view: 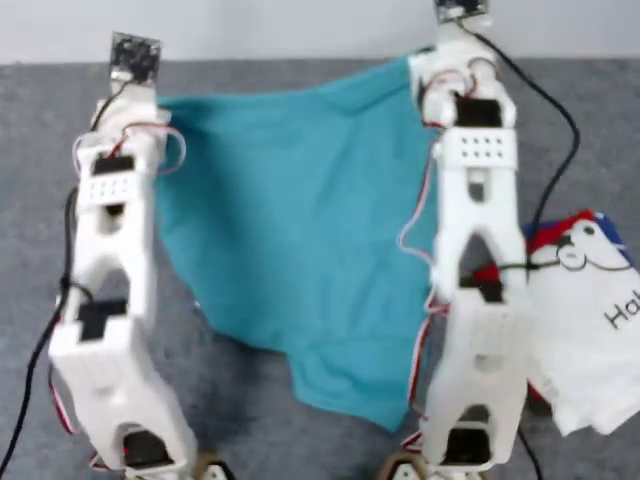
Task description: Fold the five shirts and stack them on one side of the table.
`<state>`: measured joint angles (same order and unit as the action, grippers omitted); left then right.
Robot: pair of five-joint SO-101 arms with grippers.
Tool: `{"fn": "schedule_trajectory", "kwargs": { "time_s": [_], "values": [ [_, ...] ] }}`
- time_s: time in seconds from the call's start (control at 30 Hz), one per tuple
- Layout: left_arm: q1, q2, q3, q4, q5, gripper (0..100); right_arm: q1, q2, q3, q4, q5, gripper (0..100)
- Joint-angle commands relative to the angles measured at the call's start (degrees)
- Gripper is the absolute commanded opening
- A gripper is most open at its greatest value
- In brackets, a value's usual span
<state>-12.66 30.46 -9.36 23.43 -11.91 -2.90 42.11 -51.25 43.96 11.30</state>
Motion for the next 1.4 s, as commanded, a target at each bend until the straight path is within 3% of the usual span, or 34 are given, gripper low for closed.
{"fn": "schedule_trajectory", "kwargs": {
  "time_s": [0.0, 0.23, 0.5, 0.67, 0.87, 1.2, 1.37],
  "values": [
    [0.26, 6.24, -13.23, 1.14, -1.58, 1, -0.40, 4.00, -13.80, 5.05, 0.88, 0.9],
    [7.56, 21.80, -45.85, 16.26, -1.32, 1, 0.04, 11.47, -33.76, 16.84, 0.97, 0.9],
    [15.47, 41.05, -78.99, 28.04, -1.58, 1, 0.13, 15.69, -39.21, 20.97, 0.97, 0.9],
    [11.87, 48.53, -80.92, 28.66, -1.67, 1, 0.13, 15.96, -39.03, 21.32, 0.97, 0.9],
    [3.87, 48.35, -81.10, 34.11, -1.32, 1, 0.13, 15.43, -39.21, 27.56, 0.97, 0.9],
    [-1.14, 38.51, -81.10, 62.51, -1.49, 1, 0.04, 7.52, -44.75, 59.38, 3.96, 0.9],
    [-0.35, 33.58, -81.10, 72.53, -1.49, 1, 2.86, -2.86, -40.00, 59.30, 4.48, 0.9]
  ]
}}
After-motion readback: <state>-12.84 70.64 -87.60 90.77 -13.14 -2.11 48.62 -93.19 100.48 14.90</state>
